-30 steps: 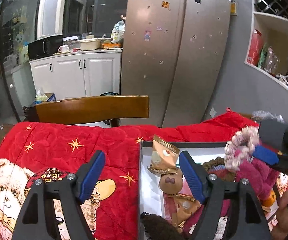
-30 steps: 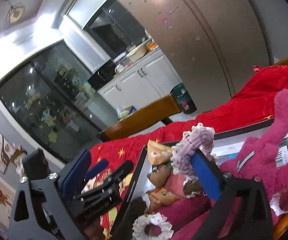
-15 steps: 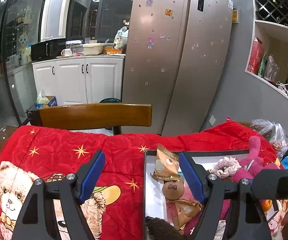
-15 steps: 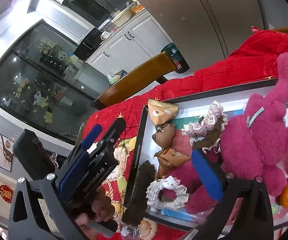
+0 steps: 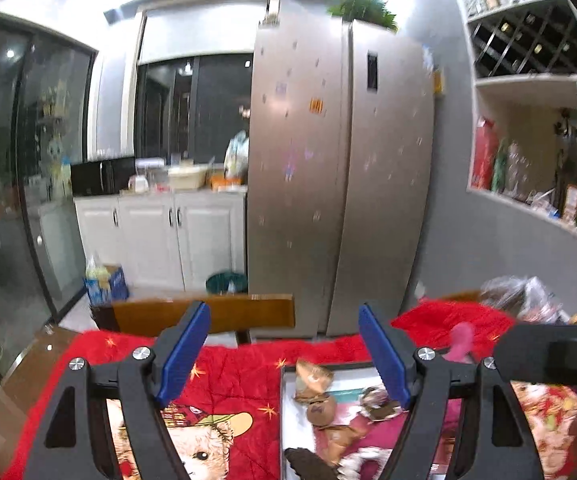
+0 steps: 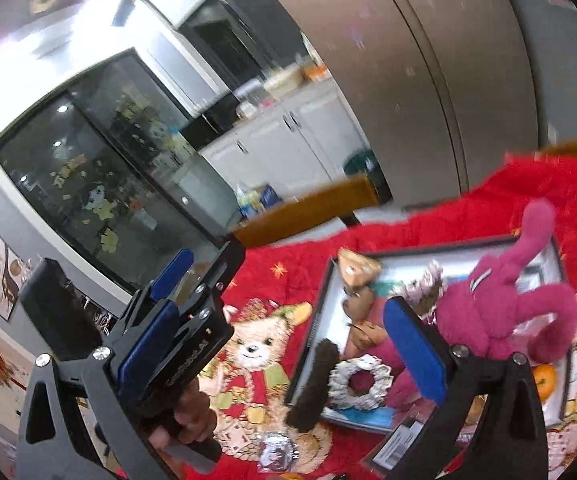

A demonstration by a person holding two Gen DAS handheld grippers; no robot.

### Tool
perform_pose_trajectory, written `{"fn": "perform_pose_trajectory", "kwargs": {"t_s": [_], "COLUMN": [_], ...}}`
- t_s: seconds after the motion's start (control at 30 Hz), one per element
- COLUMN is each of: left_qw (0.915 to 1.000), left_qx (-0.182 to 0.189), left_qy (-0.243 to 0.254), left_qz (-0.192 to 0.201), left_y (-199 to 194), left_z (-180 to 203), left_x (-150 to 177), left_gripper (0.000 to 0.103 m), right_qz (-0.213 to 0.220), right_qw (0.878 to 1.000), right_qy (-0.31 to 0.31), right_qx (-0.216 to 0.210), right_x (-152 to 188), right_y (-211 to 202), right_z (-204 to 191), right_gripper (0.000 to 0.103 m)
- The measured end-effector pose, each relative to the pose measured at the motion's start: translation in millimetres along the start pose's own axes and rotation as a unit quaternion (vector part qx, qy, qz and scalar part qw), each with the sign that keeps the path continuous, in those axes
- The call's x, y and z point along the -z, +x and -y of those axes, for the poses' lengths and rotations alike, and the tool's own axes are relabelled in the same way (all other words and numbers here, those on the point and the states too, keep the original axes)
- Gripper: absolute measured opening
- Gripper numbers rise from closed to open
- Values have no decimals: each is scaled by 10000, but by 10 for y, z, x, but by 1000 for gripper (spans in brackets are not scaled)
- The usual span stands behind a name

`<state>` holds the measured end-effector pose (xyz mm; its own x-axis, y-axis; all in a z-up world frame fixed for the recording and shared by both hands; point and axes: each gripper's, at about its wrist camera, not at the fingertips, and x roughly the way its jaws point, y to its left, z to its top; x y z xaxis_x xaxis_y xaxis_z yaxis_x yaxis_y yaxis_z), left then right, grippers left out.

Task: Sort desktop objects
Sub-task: 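Withdraw both tools from the box back toward the item pile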

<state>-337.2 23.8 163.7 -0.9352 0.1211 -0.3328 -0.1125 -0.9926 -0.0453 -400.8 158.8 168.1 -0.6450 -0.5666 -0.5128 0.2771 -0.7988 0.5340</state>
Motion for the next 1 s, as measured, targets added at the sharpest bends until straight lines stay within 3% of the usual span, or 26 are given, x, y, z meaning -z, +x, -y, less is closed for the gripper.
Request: {"fn": "perform_pose_trajectory", "kwargs": {"t_s": [0.07, 0.2, 0.3, 0.4, 0.47, 0.57, 0.73, 0.93, 1.0], "left_qw": [9998, 9984, 9978, 9964, 9963, 9993, 9998, 9993, 9991], "left_qx": [-40, -46, -55, 188, 317, 114, 34, 307, 319], "left_qy": [-11, 35, -25, -262, -277, -252, -58, -26, -125], "left_qz": [173, 565, 661, 780, 743, 257, -198, -199, -241], "left_y": [-302, -1003, -1390, -1734, -1882, -1943, -1993, -2128, -2084], "left_z": [-3, 24, 32, 17, 52, 130, 295, 416, 427], "left_x": [-46, -14, 86, 276, 424, 704, 1173, 1715, 1878], "left_gripper": [85, 89, 96, 103, 103, 103, 103, 103, 103], "right_qz": [328, 452, 776, 1084, 1195, 1478, 1789, 1674, 1694], "right_qw": [9993, 9972, 9925, 9853, 9797, 9651, 9489, 9419, 9455], "right_qy": [-177, -581, -925, -1119, -1250, -1461, -1644, -1603, -1416], "right_qx": [-94, -120, 170, 698, 1010, 1594, 2011, 2431, 2395], "right_x": [85, 281, 488, 785, 960, 1314, 1851, 2263, 2406], "right_y": [-317, -872, -1325, -1698, -1795, -1970, -2057, -1745, -1636], "right_z": [-173, -500, -680, -799, -823, -778, -627, -312, -152], "right_gripper": [103, 103, 103, 103, 103, 103, 103, 103, 103]}}
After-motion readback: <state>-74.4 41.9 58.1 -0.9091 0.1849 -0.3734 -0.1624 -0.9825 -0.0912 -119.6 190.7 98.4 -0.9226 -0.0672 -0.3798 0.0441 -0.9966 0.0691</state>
